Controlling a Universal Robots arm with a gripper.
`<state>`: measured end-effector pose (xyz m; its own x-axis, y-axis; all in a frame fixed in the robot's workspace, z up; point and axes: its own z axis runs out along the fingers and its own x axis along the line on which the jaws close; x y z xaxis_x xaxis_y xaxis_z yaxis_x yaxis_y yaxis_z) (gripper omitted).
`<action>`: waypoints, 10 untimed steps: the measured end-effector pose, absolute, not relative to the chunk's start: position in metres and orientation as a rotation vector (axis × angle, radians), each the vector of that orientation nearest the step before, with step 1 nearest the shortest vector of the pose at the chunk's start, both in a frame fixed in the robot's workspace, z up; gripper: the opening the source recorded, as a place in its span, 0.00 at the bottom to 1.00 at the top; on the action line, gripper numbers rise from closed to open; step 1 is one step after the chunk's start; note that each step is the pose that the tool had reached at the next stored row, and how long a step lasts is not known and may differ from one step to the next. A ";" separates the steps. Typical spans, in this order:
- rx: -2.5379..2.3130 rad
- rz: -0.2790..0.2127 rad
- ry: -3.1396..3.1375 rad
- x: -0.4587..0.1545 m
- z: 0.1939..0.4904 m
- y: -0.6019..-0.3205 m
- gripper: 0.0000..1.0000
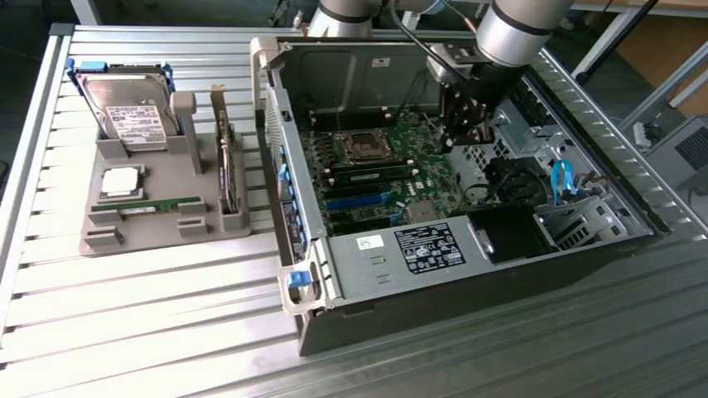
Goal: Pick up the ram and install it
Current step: 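Insert the ram into the slot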
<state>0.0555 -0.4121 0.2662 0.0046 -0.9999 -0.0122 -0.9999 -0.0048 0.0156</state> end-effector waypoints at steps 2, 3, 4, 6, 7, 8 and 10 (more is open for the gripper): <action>2.224 -0.032 -2.214 0.067 0.273 -0.412 0.09; 2.224 -0.032 -2.214 0.070 0.277 -0.412 0.09; 2.224 -0.032 -2.214 0.070 0.277 -0.412 0.09; 2.224 -0.032 -2.214 0.071 0.277 -0.412 0.09; 2.224 -0.031 -2.214 0.071 0.277 -0.412 0.09; 2.224 -0.031 -2.214 0.069 0.278 -0.412 0.09; 2.225 -0.031 -2.214 0.051 0.278 -0.412 0.09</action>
<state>0.0508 -0.4120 0.2779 0.0047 -0.9999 -0.0119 -0.9999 -0.0049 0.0158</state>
